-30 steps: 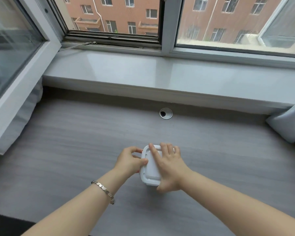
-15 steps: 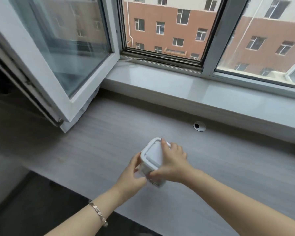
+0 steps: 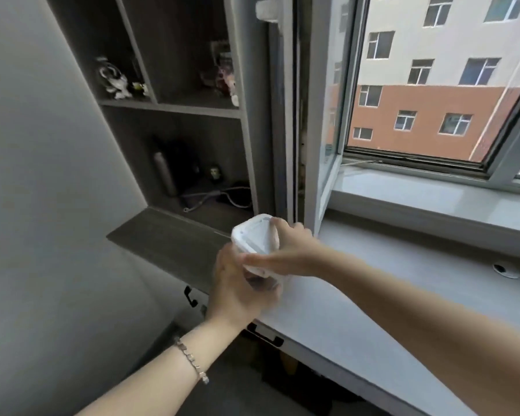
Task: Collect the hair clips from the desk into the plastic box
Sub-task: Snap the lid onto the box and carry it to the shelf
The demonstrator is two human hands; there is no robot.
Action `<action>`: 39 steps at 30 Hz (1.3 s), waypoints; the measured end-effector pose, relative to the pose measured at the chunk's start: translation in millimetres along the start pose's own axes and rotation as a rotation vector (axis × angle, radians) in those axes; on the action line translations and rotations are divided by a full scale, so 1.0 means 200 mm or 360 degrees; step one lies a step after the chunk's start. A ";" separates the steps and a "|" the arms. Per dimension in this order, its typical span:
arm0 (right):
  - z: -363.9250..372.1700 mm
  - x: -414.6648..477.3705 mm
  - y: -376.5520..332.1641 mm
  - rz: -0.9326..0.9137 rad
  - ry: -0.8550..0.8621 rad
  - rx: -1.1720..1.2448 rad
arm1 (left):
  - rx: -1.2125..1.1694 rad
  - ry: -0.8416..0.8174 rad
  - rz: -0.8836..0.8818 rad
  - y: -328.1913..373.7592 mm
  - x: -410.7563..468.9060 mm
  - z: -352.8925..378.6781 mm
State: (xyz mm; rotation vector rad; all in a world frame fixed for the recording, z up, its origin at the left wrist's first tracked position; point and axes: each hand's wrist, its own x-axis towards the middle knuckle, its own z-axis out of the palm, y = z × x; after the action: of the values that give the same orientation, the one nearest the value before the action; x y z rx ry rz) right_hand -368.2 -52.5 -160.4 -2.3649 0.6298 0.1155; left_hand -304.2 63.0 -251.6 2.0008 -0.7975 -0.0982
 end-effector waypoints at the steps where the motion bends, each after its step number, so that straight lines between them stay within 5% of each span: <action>1: 0.00 0.03 -0.09 -0.0022 0.0005 0.0008 | 0.0007 0.0030 0.0031 -0.02 0.03 -0.10; 6: -0.08 0.20 -0.49 -0.0315 0.0309 0.0088 | -0.0134 0.0274 0.0144 -0.06 0.24 -0.55; 16: -0.39 0.69 -0.95 -0.0461 0.0728 0.0129 | -0.0125 0.0809 0.0102 0.04 1.08 -1.10; 23: -0.54 1.07 -1.12 -0.0474 0.0859 0.0014 | -0.0121 0.0714 0.0071 0.10 1.71 -1.16; 34: -0.56 1.25 -1.08 -0.0228 0.0897 0.0013 | -0.0099 0.0469 -0.0114 0.00 2.07 -0.98; 39: -0.50 1.18 -1.10 -0.0116 0.0986 -0.0006 | 0.0402 0.0323 -0.0187 0.05 2.00 -0.97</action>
State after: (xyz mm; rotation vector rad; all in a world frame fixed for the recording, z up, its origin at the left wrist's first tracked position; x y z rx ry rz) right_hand -66.4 -68.7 -11.0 -2.4172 0.8196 -0.6709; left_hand 77.0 -22.6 -39.8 2.2527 -0.5851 0.1426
